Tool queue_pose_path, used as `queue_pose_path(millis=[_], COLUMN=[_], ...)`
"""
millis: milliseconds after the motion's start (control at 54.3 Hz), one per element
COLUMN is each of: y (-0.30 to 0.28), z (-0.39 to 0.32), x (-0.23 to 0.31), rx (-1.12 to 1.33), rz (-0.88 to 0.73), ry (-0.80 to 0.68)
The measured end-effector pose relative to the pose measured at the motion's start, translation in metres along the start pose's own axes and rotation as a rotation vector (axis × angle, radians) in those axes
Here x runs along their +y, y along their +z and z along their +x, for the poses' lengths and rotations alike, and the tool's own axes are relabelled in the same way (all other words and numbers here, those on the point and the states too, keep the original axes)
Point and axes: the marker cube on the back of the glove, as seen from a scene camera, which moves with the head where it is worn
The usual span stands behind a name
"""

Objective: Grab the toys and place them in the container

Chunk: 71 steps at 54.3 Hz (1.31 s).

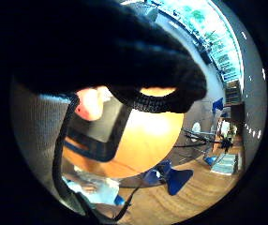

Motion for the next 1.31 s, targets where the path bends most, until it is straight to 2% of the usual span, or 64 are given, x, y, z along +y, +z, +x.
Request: queue_pose_path(millis=[405, 682, 866, 1050, 1124, 1179, 1308], y=[0.001, 0.018, 0.027, 0.037, 0.041, 0.043, 0.056], z=[0.035, 0.103, 0.156, 0.189, 0.201, 0.206, 0.225], x=[0.025, 0.08, 0.127, 0.163, 0.179, 0.184, 0.201], rx=[0.0, -0.019, 0.026, 0.053, 0.057, 0.034, 0.163], rz=[0.004, -0.007, -0.051, -0.056, -0.062, -0.053, -0.069], ry=[0.048, 0.153, 0.168, 0.235, 0.217, 0.273, 0.303])
